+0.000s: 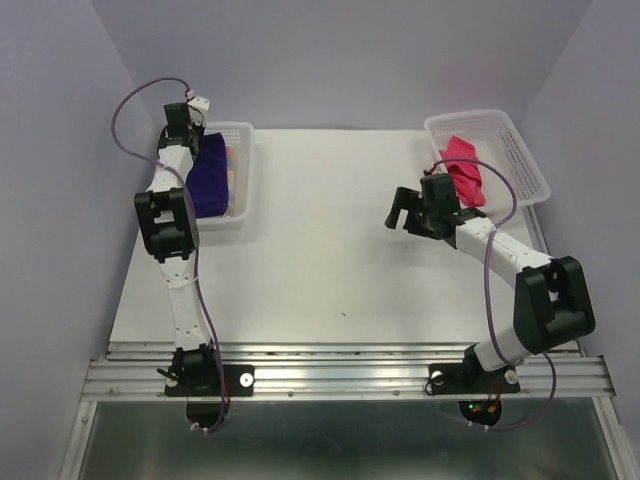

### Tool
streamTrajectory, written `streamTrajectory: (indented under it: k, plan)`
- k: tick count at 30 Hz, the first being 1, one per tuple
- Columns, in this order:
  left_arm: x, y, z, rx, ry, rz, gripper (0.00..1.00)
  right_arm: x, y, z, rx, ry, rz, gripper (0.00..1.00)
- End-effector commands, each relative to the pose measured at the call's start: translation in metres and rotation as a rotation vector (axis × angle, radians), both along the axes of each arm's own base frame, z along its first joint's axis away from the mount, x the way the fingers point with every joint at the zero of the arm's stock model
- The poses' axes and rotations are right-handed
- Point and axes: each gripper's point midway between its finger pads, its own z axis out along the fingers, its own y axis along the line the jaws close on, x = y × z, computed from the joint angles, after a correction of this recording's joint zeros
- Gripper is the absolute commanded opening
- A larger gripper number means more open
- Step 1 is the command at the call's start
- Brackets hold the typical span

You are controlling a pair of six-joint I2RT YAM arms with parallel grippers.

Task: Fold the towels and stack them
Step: Neatly place the folded towel into the bin, then grab crumpled towel

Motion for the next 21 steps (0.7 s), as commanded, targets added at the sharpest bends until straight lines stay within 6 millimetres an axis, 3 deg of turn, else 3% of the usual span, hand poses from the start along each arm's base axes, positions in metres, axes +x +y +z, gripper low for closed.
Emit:
streamTrajectory:
  k: [1,6,11,14,16,17,18,19,20,21]
  plan:
    - [0.026,0.022,0.05,0.087,-0.162,0.065,0.0,0.023,0.003,0.032,0.032,-0.093,-0.021,1.0]
    - [0.034,0.019,0.039,0.105,-0.153,0.027,0.0,0.02,0.001,0.032,0.031,-0.094,-0.029,1.0]
    - [0.032,-0.005,0.018,0.06,-0.114,-0.078,0.0,0.024,0.004,0.03,0.038,-0.093,-0.024,1.0]
    - [0.032,-0.014,0.016,0.059,-0.105,-0.079,0.0,0.028,0.004,0.035,0.032,-0.104,-0.019,1.0]
    - [0.03,-0.019,0.033,0.037,-0.118,-0.066,0.0,0.035,0.004,0.049,0.024,-0.134,-0.019,1.0]
    - [0.025,-0.02,0.061,0.027,-0.143,-0.046,0.01,0.039,0.003,0.061,0.017,-0.161,-0.024,1.0]
    - [0.023,-0.021,0.059,0.024,-0.125,-0.046,0.01,0.042,0.002,0.067,0.017,-0.177,-0.028,1.0]
    - [0.012,-0.023,0.093,0.015,-0.16,-0.04,0.01,0.044,-0.001,0.074,0.008,-0.197,-0.042,1.0]
    - [0.005,-0.023,0.114,0.012,-0.187,-0.035,0.07,0.047,-0.004,0.08,0.005,-0.215,-0.053,1.0]
    - [-0.011,-0.025,0.169,0.016,-0.271,-0.032,0.13,0.048,-0.006,0.09,0.004,-0.242,-0.06,1.0]
